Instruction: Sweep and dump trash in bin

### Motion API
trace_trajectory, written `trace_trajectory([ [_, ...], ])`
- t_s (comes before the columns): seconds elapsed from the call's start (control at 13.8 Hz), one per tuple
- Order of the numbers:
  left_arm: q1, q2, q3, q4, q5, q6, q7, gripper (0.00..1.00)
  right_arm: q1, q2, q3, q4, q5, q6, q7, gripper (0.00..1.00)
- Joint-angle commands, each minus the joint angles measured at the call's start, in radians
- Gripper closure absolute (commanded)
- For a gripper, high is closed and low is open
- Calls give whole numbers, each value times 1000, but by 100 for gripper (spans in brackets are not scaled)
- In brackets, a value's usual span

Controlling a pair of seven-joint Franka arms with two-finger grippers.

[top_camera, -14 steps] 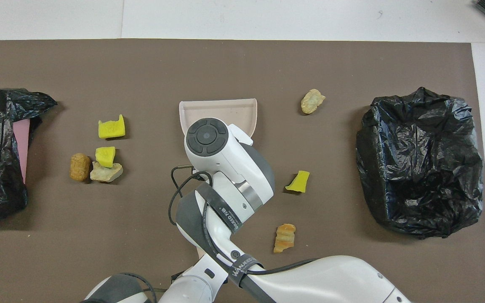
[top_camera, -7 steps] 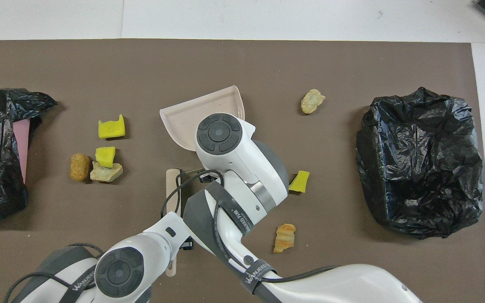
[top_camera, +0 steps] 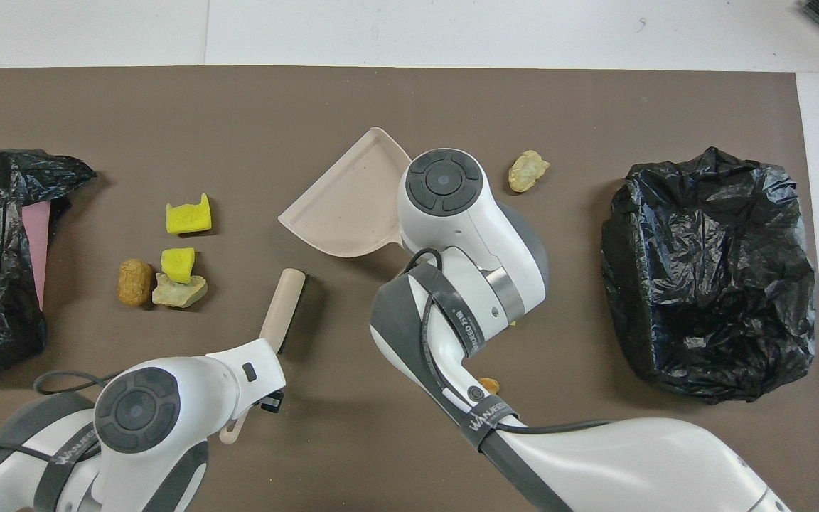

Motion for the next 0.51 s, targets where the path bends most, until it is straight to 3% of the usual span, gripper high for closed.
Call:
trace_trajectory([
  [0.0, 72, 10, -8, 81, 11, -67, 52, 100, -28, -27, 8, -37, -31, 20, -218, 100],
  [0.43, 231, 93, -8, 193, 11, -103, 63, 100, -30, -33, 8, -68, -146, 59, -514, 100],
])
